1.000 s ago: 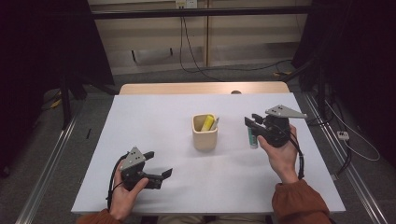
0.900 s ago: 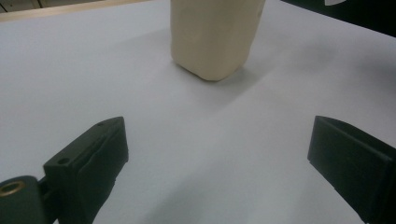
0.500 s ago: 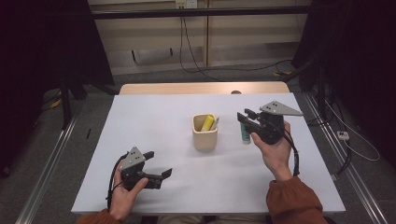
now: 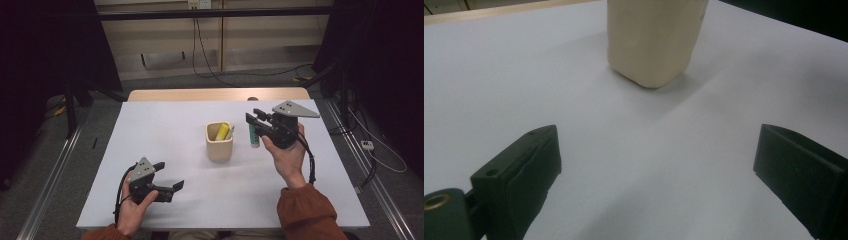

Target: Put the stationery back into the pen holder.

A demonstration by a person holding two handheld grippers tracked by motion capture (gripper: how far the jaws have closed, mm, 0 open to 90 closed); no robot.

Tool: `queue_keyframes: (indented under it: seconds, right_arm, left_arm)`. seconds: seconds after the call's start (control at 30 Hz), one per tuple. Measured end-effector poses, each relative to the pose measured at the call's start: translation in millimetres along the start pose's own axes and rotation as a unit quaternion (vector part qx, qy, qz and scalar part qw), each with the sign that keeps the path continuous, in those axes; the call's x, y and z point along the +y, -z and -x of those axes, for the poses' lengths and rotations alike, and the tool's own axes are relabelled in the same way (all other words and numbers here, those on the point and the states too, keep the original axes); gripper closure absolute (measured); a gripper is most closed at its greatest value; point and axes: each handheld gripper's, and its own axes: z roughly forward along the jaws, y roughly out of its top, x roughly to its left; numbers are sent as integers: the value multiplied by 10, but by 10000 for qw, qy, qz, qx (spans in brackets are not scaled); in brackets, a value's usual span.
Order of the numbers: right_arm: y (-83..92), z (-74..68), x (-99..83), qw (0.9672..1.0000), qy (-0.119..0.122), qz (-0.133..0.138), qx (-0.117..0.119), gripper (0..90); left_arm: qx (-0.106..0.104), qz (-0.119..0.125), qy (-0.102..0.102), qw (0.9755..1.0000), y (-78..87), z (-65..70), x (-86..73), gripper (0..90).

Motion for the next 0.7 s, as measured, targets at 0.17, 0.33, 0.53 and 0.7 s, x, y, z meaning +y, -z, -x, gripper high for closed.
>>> queue_keyframes:
  seconds: [0.17,0.33,0.53,0.7]
  right_arm:
    - [-27,-40,64,9999,-51,83,97,666]
    - [-82,-86,129,9995,-112,163,230,666]
    - [-169,-155,194,9993,-85,189,313,666]
    - [-229,-215,252,9987,-91,259,419,665]
  left_arm:
    - [1,5,13,10000,1,-1,-1,49]
    - [1,10,11,10000,4,1,1,49]
    - [3,17,28,10000,4,-2,-1,49]
    - [2,15,22,10000,4,-1,-1,49]
